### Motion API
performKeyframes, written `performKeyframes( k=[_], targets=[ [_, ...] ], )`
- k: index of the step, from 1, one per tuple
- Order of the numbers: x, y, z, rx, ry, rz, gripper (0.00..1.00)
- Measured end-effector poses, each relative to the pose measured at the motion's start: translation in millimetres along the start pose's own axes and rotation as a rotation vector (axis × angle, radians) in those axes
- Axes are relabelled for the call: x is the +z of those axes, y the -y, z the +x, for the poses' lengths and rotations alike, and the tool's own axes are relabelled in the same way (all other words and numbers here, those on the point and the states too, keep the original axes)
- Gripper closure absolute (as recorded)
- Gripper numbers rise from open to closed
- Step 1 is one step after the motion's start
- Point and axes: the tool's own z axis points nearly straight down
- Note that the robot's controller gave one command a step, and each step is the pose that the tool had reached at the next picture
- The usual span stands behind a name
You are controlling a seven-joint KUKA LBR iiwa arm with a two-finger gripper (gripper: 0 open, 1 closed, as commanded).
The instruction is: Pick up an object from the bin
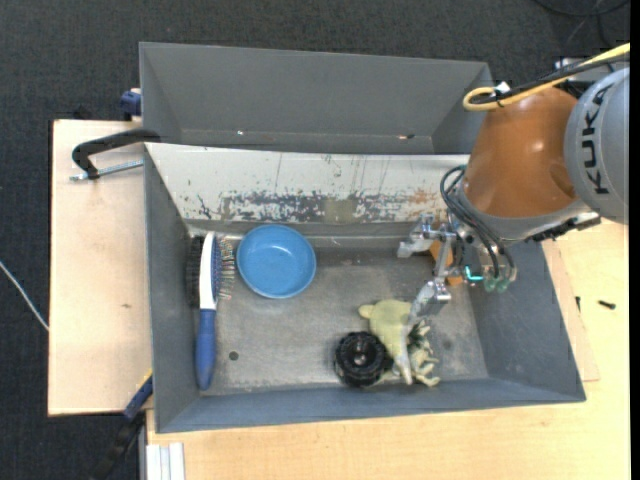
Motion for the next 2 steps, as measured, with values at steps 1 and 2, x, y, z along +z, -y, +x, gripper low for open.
performKeyframes(
  k=[1, 2],
  targets=[
    [79.0, -34.7, 0.0, -0.169, 0.006, 0.001, 0.00],
    [76.7, -33.6, 0.8, -0.168, 0.001, 0.001, 1.00]
  ],
)
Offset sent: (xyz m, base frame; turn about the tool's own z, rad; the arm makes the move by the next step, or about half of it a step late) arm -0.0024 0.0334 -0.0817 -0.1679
